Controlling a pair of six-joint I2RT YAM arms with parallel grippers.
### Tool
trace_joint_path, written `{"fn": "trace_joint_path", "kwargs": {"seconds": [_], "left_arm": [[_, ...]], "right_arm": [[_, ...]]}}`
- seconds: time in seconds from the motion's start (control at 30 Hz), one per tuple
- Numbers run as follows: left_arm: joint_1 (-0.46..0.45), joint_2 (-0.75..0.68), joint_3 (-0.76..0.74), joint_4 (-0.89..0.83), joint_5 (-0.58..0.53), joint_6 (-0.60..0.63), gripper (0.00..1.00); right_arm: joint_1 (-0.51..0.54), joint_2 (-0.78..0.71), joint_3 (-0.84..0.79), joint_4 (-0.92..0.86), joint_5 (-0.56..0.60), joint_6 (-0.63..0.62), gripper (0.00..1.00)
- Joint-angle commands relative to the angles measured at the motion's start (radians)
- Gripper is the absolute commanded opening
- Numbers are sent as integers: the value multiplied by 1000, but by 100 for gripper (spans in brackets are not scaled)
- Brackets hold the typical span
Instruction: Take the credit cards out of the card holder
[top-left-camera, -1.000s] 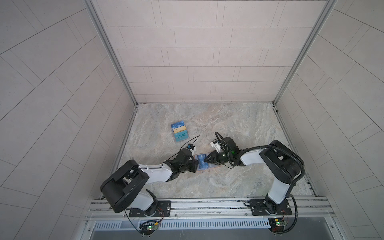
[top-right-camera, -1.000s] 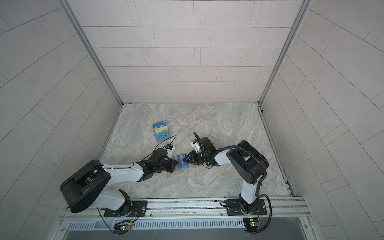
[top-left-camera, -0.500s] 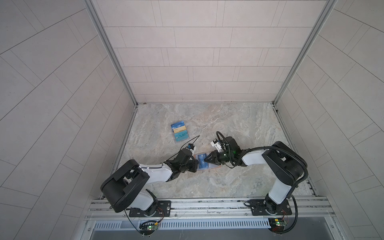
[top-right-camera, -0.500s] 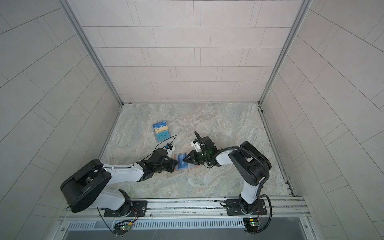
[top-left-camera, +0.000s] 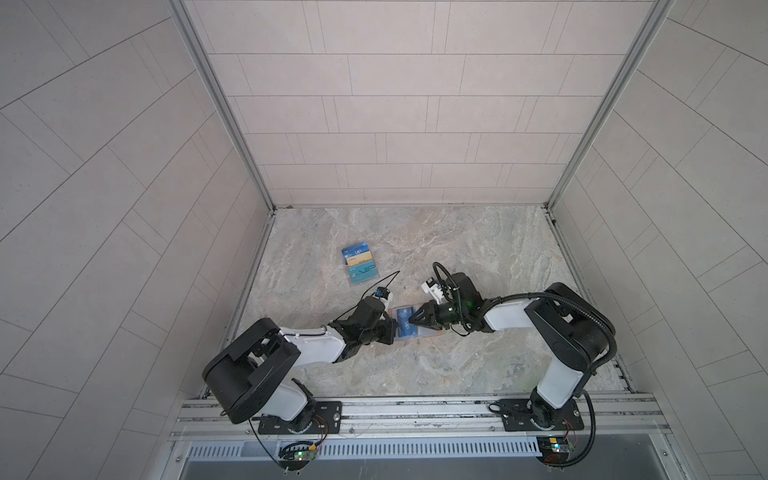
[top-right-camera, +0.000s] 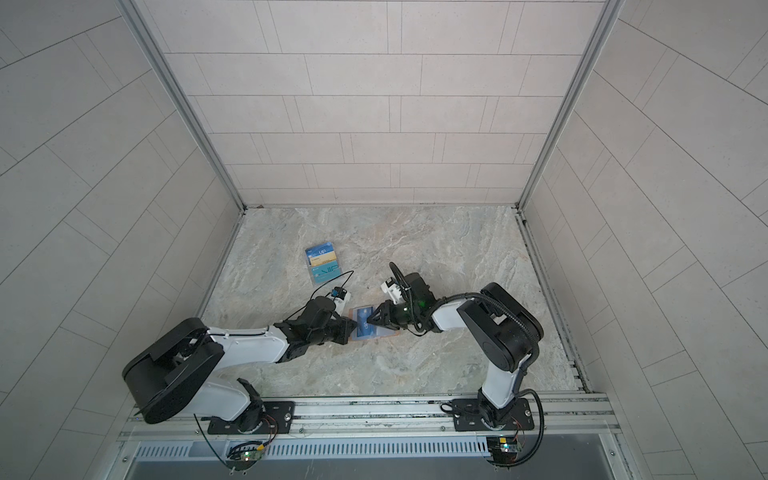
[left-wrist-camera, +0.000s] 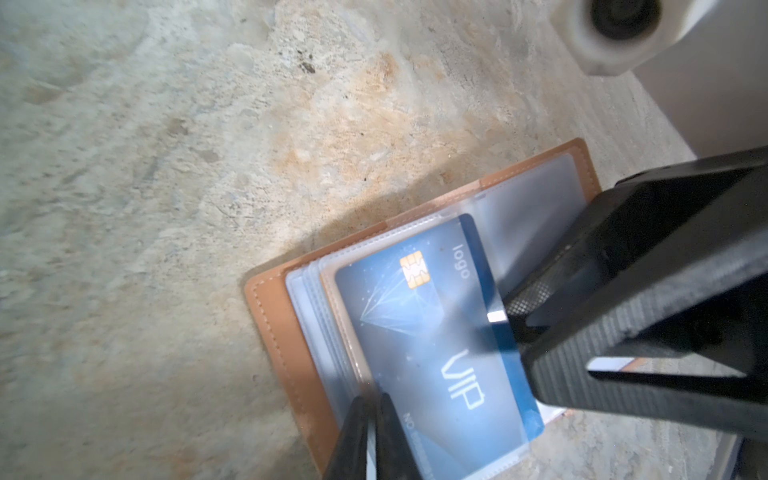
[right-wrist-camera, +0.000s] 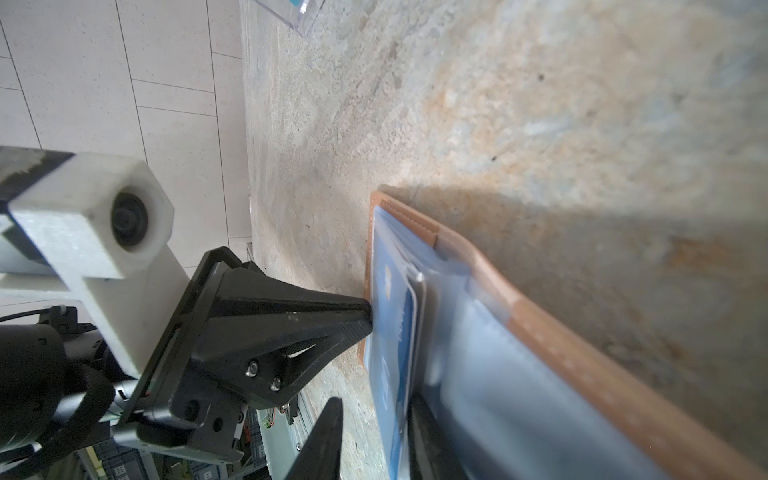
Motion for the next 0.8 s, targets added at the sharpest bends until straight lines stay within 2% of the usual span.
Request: {"fn": "trace_joint_path", "kwargs": {"seconds": [0.0,0.2,0.37,0.6,0.77], "left_arm": [[-16,36,-6,-86,29,8,12],[-17,44,1,-93,27,14,12],[-17,47,1,-92,27,12,12],[-17,53,-1,-81,35,11,12],[-17,54,8,-79,40,5,12]], "right_arm": [[10,-51,21,-53,-57,-59,30],[5,-65,43,-137,-48,-104,30],[-1,-67,41,-131,-52,-101,30],[2,-25,44,-64,-51,-52,30],[28,52,60,21,0,15,30]]}}
